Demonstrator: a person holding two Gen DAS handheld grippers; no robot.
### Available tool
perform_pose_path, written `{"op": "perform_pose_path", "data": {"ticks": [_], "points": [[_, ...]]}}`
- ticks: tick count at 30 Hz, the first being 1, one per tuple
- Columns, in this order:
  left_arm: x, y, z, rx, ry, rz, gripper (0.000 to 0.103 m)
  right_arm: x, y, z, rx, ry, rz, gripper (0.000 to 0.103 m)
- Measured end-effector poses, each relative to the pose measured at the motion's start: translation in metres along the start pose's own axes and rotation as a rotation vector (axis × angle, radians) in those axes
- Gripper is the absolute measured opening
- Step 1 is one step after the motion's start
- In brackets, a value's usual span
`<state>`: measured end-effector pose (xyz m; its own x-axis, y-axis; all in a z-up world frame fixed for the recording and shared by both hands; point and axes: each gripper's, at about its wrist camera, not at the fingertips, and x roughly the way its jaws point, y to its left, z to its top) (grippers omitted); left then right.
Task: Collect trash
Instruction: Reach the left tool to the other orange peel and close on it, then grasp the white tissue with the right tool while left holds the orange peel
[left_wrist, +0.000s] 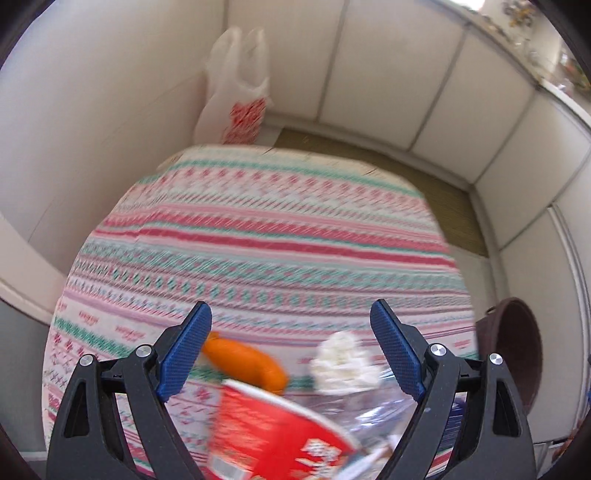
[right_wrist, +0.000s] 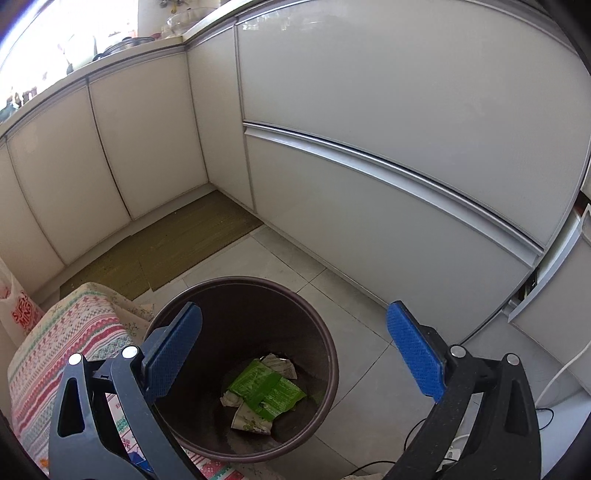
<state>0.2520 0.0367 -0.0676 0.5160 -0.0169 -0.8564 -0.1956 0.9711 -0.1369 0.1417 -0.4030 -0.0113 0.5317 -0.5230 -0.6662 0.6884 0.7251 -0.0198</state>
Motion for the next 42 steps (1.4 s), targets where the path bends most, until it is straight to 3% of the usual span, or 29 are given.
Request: {"op": "perform_pose_path", "data": {"ticks": [3,8,14,16,17,20,27,33,37,42], "points": [[0.025,0.03,-0.009,-0.058,0.08,0.011,0.085,-0.002,0.018,-0.003,-0.044,-0.002,0.019,0.096],[0.067,0.07,-0.026,-0.226,0.24,-0.068,0.085,-0.002,0.042,-0.011,-0.114,0.01,0.042,0.096],[0.094,0.077,-0.032,-0.313,0.345,-0.166,0.085,-0.001,0.065,-0.019,-0.196,0.008,0.052,0.096],[0.099,0.073,-0.032,-0.305,0.363,-0.161,0.077,0.0,0.071,-0.021,-0.215,0.011,0.055,0.096],[0.102,0.073,-0.031,-0.292,0.358,-0.146,0.074,0.001,0.073,-0.022,-0.222,0.013,0.055,0.096],[0.101,0.063,-0.03,-0.229,0.35,-0.12,0.048,0.001,0.08,-0.025,-0.244,0.016,0.059,0.096],[0.097,0.062,-0.027,-0.233,0.324,-0.142,0.026,-0.002,0.098,-0.031,-0.272,0.033,0.092,0.096],[0.075,0.06,-0.02,-0.195,0.27,-0.187,0.013,-0.009,0.133,-0.043,-0.338,0.054,0.161,0.096],[0.053,0.055,-0.014,-0.153,0.212,-0.21,0.011,-0.016,0.168,-0.058,-0.406,0.083,0.227,0.096],[0.009,0.054,-0.006,-0.105,0.085,-0.218,0.01,-0.015,0.213,-0.075,-0.445,0.233,0.394,0.096]]}}
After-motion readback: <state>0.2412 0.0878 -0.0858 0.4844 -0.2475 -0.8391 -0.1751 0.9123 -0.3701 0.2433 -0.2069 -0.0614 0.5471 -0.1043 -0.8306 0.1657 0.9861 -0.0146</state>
